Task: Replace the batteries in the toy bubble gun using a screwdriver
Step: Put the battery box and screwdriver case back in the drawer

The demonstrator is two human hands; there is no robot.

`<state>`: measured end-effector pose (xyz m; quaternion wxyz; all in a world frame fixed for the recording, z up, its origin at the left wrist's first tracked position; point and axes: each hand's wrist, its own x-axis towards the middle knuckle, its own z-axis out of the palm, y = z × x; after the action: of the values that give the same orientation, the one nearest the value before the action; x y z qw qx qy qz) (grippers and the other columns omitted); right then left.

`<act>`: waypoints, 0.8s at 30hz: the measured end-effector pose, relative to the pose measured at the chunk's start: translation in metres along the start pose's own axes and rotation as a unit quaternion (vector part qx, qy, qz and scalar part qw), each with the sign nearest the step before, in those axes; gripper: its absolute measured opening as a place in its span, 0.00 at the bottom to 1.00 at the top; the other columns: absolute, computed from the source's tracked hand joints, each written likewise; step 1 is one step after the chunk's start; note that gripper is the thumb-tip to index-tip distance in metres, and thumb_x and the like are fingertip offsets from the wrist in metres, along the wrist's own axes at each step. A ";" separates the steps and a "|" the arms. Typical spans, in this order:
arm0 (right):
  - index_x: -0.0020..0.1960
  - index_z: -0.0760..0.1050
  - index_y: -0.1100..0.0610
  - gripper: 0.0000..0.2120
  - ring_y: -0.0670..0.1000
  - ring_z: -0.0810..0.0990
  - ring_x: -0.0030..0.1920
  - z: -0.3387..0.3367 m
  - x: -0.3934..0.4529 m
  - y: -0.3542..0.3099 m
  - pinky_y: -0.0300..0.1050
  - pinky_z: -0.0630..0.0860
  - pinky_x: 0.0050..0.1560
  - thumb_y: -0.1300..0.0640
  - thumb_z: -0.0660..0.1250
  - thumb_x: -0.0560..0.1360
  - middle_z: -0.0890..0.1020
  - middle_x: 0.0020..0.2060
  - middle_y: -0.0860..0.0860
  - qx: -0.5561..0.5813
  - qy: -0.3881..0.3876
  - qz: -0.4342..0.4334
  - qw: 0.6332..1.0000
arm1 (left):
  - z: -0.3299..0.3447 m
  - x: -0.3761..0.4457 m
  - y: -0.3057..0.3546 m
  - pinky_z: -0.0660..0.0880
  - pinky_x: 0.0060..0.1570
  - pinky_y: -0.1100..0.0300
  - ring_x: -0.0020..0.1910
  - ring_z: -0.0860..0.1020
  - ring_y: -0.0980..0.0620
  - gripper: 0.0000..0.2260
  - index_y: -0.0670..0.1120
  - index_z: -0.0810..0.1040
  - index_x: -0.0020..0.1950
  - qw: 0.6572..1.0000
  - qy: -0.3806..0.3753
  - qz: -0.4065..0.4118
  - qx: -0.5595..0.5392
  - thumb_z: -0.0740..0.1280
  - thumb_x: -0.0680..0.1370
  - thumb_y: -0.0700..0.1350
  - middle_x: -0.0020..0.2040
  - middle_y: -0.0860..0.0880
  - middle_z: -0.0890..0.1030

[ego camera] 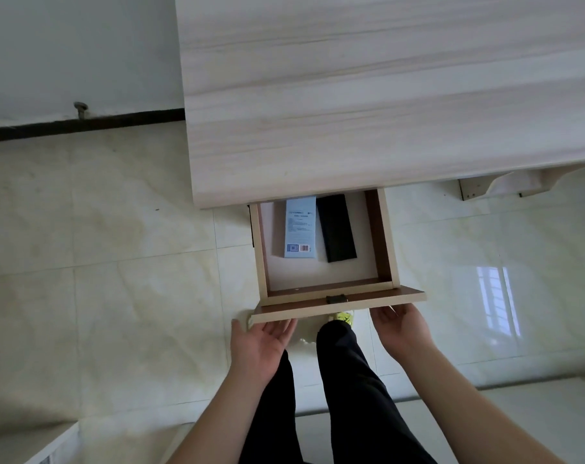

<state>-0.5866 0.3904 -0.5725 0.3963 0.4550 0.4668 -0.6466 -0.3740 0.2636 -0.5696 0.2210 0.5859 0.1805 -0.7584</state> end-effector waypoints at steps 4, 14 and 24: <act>0.69 0.68 0.64 0.18 0.59 0.75 0.64 0.033 0.014 -0.008 0.51 0.72 0.64 0.58 0.51 0.83 0.75 0.65 0.60 0.004 -0.025 0.010 1.000 | 0.033 0.016 0.010 0.69 0.64 0.39 0.63 0.74 0.35 0.35 0.35 0.70 0.69 0.999 -0.030 0.029 -0.020 0.49 0.80 0.65 0.64 0.33 0.75; 0.72 0.65 0.62 0.21 0.56 0.72 0.68 0.123 0.051 -0.032 0.49 0.70 0.65 0.53 0.47 0.84 0.73 0.68 0.58 -0.012 -0.101 0.005 0.995 | 0.125 0.046 0.038 0.69 0.66 0.43 0.65 0.73 0.38 0.32 0.38 0.66 0.72 0.991 -0.092 0.088 -0.044 0.47 0.82 0.62 0.69 0.35 0.71; 0.67 0.70 0.62 0.18 0.55 0.71 0.69 0.167 0.067 -0.043 0.49 0.68 0.68 0.56 0.49 0.84 0.76 0.65 0.56 0.037 -0.154 0.011 0.987 | 0.172 0.061 0.048 0.68 0.68 0.45 0.65 0.74 0.44 0.29 0.40 0.73 0.67 0.981 -0.146 0.121 -0.048 0.49 0.82 0.61 0.66 0.41 0.75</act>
<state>-0.6816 0.2344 -0.6012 0.4534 0.3698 0.3704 -0.7214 -0.4999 0.1240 -0.5871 0.3627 0.4755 0.1103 -0.7939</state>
